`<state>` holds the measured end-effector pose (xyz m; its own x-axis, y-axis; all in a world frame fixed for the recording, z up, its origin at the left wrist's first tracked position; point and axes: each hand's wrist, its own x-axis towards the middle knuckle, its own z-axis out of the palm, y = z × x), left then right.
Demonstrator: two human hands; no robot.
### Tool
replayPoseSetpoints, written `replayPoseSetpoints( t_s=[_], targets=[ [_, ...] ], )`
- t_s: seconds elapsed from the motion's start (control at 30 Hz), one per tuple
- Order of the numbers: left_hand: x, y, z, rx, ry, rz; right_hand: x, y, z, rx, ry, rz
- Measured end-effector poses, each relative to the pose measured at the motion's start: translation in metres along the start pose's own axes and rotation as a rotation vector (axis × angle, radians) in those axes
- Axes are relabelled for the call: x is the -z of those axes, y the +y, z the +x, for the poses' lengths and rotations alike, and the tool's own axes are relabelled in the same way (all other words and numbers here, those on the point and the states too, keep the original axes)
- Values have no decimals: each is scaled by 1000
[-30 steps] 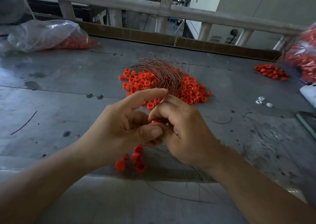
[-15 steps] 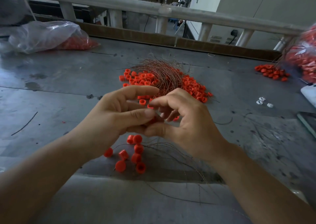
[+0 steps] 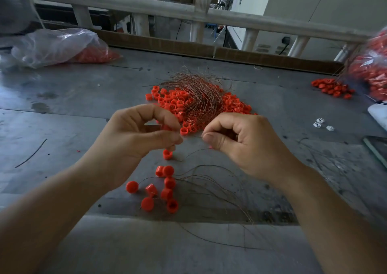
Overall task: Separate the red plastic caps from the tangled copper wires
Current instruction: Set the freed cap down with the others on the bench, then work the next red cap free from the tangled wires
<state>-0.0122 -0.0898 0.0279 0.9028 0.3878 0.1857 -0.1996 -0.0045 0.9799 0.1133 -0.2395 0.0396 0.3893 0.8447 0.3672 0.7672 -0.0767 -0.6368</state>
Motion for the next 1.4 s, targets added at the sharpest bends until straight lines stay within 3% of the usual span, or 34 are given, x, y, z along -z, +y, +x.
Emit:
replayPoseSetpoints(
  t_s=[0.2, 0.4, 0.7, 0.8, 1.03, 1.23, 1.4],
  targets=[
    [0, -8, 0, -87, 69, 431, 12, 5, 1, -145, -207, -118],
    [0, -17, -1, -75, -100, 860, 8, 8, 1, -214, -384, -170],
    [1, -20, -1, -114, -163, 951, -1, 13, -1, -204, -491, -257],
    [1, -20, 0, -104, -113, 917, -2, 14, 0, -199, -502, -261],
    [22, -23, 17, -130, 313, 1050, 8, 20, 2, -216, -369, -229],
    [33, -37, 29, 16, 272, 1141, 13, 29, 4, -253, -222, -280],
    [35, -40, 29, -28, 215, 1141, 13, 35, 7, -284, -83, -352]
  ],
)
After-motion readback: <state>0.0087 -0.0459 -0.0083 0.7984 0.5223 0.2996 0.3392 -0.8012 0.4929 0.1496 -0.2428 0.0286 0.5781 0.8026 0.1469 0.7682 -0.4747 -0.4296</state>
